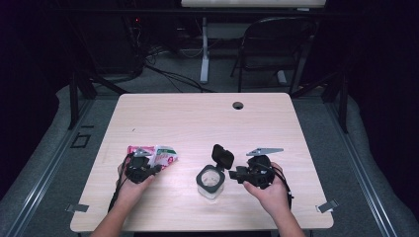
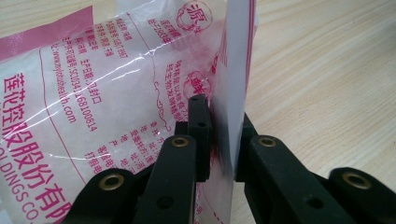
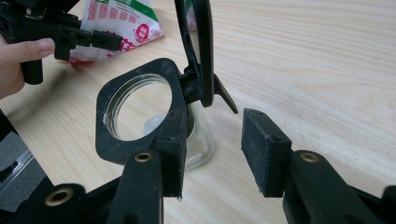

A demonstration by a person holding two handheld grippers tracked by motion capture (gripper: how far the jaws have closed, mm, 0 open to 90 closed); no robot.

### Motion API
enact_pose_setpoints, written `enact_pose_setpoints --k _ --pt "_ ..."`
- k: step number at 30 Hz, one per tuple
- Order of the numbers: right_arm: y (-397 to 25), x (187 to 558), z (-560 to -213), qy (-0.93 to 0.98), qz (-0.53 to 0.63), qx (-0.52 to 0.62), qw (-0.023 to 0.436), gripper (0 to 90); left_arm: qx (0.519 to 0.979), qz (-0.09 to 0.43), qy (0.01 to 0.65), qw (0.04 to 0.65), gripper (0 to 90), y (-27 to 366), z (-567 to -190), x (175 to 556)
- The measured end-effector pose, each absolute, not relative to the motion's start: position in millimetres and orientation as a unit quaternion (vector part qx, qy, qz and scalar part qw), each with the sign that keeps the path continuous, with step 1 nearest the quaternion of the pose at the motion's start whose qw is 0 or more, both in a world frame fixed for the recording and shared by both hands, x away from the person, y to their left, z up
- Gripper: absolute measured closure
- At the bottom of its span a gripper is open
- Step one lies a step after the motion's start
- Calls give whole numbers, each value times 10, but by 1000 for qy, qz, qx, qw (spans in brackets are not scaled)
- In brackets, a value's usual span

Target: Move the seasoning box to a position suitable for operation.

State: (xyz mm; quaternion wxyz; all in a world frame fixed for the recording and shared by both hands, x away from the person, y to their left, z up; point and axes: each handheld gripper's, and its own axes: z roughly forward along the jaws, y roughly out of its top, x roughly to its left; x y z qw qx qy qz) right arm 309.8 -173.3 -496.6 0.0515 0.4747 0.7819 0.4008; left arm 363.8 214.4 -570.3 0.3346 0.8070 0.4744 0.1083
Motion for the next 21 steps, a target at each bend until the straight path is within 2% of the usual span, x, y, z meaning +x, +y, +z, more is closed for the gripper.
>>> enact_pose_setpoints --k 13,21 --pt "-1760 3092 -4990 777 402 483 51 611 799 106 484 341 826 2139 -5726 3648" --pt "-1746 3087 -4990 778 399 481 52 611 805 122 476 334 895 2109 -5704 3638"
